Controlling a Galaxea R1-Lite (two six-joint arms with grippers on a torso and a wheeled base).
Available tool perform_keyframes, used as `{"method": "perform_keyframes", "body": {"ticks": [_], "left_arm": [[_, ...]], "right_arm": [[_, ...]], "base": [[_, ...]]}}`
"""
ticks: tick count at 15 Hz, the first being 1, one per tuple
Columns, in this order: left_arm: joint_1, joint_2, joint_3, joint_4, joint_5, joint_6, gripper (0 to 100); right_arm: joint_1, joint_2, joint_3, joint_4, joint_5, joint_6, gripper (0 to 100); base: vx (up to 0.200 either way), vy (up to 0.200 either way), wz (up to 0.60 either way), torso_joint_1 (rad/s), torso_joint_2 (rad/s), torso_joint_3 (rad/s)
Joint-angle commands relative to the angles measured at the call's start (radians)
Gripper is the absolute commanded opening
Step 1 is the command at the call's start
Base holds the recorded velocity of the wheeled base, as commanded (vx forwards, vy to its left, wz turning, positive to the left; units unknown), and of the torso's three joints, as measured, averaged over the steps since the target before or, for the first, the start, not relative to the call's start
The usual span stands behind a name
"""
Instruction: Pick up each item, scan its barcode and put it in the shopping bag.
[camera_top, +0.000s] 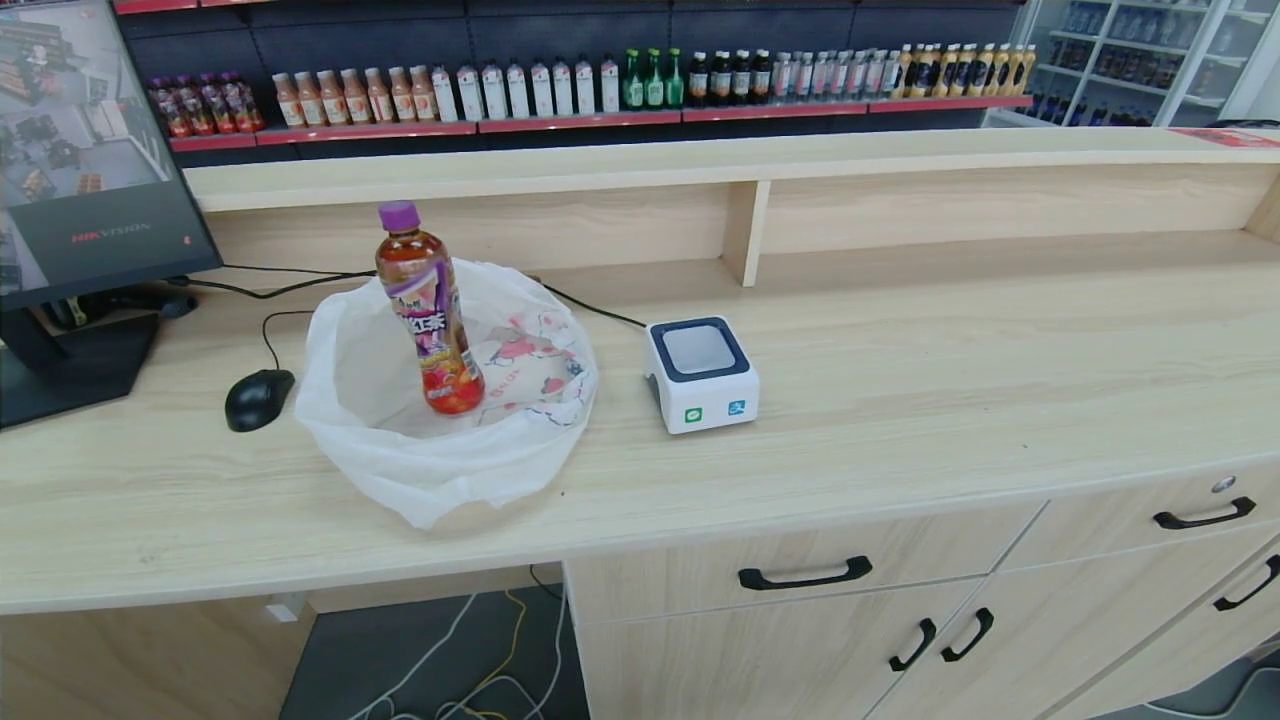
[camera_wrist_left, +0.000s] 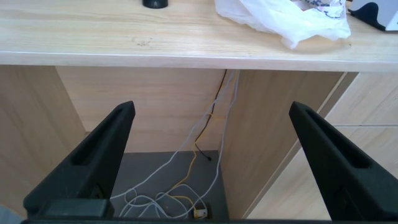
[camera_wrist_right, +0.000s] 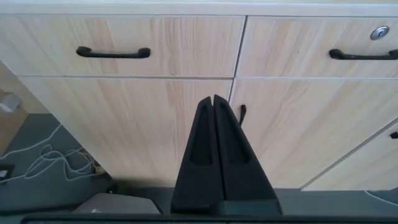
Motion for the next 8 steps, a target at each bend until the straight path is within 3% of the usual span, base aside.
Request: {"method": "perform_keyframes", "body": {"ticks": [1,3,5,8], "left_arm": [[0.0,0.0,0.0,0.0,0.001,-0.002,100],[0.0,0.0,0.0,0.0,0.001,-0.002,100],[0.0,0.0,0.0,0.0,0.001,-0.002,100],[0.0,0.0,0.0,0.0,0.001,0.0,100]], "right_arm": [[-0.023,-0.092,0.012,-0.022,0.011,0.017,0],[-0.023,-0.092,0.028,-0.085,0.017,-0.023,0],[-0.024,-0.092,0.029,-0.065,0.015,-0.037,0],[-0.023,-0.086,0.028,-0.053,0.023,-0.008,0]], "base": [[0.0,0.0,0.0,0.0,0.0,0.0],[0.0,0.0,0.0,0.0,0.0,0.0],[0.0,0.0,0.0,0.0,0.0,0.0],[-0.2,0.0,0.0,0.009,0.0,-0.002]]}}
